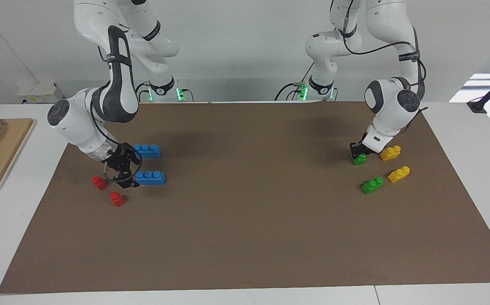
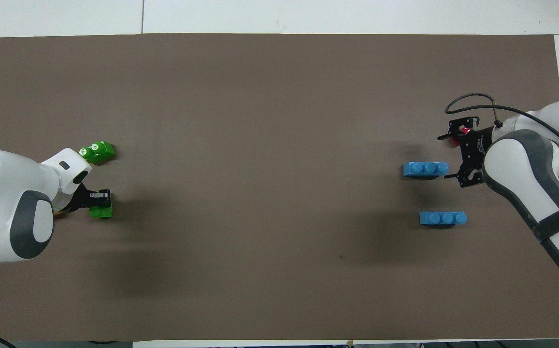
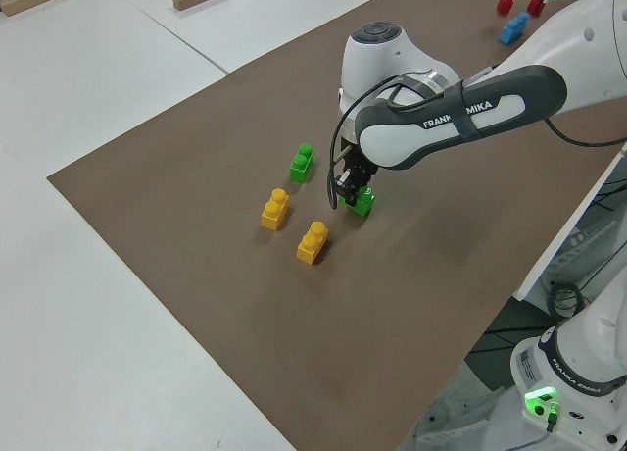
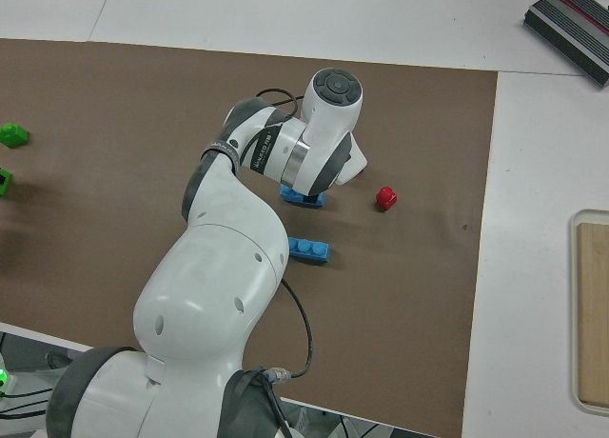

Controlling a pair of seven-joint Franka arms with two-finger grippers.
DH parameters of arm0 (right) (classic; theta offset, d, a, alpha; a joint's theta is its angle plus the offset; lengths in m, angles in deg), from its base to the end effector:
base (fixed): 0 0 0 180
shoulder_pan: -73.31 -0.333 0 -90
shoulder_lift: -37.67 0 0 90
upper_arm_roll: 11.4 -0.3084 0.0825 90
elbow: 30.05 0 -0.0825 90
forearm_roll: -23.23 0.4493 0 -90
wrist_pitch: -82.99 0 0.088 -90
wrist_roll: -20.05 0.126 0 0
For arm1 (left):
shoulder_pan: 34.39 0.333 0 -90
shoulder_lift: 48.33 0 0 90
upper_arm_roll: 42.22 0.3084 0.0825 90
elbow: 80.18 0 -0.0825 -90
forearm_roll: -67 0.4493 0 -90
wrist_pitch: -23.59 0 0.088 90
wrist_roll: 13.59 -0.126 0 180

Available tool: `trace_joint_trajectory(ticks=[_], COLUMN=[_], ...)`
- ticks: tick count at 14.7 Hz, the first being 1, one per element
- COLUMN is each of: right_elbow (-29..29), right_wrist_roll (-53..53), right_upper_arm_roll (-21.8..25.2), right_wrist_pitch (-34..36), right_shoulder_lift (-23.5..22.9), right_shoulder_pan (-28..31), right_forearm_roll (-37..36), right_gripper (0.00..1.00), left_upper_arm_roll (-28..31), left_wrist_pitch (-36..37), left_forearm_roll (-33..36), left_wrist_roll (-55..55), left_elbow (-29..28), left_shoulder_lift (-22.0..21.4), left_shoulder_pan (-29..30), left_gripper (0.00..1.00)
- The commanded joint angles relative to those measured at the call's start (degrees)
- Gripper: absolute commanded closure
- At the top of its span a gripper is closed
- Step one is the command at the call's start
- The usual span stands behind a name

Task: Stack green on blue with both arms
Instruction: 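Grasp the green brick with the left gripper while the right gripper grasps blue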

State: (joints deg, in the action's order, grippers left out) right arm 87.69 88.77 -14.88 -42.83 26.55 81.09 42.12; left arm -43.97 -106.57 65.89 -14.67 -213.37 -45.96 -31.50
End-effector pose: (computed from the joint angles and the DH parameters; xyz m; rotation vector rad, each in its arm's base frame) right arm 0.6245 -0.0305 0.2741 -2.1637 1.9689 0.2808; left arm 0.5443 0.0100 0.2410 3.1208 0.0222 -0.1467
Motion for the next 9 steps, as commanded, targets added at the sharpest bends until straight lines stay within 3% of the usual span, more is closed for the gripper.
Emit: trace_joint_trajectory(ticks=[1, 4, 9], right_elbow=[2.3, 2.4, 3.3], right_wrist_roll=[-1.5, -2.2, -6.6], right_upper_arm_roll=[-0.4, -0.4, -0.3], right_wrist_pitch=[-2.1, -2.1, -4.3], right_shoulder_lift=[0.6, -0.2, -1.8], right_shoulder_pan=[0.3, 0.6, 1.1], right_forearm_roll=[1.5, 1.5, 4.6], right_gripper=[0.00, 0.00, 0.00], left_upper_arm_roll=[0.0, -0.1, -0.4], left_wrist_pitch=[3.0, 11.0, 22.1], left_forearm_roll=[0.9, 0.9, 0.4], left_wrist_roll=[2.0, 4.5, 13.6], left_elbow=[2.7, 10.5, 18.8], left_shoulder_lift=[0.1, 1.5, 0.9], left_shoulder_pan=[-0.3, -0.4, -3.9], left_gripper=[1.00, 1.00, 1.00])
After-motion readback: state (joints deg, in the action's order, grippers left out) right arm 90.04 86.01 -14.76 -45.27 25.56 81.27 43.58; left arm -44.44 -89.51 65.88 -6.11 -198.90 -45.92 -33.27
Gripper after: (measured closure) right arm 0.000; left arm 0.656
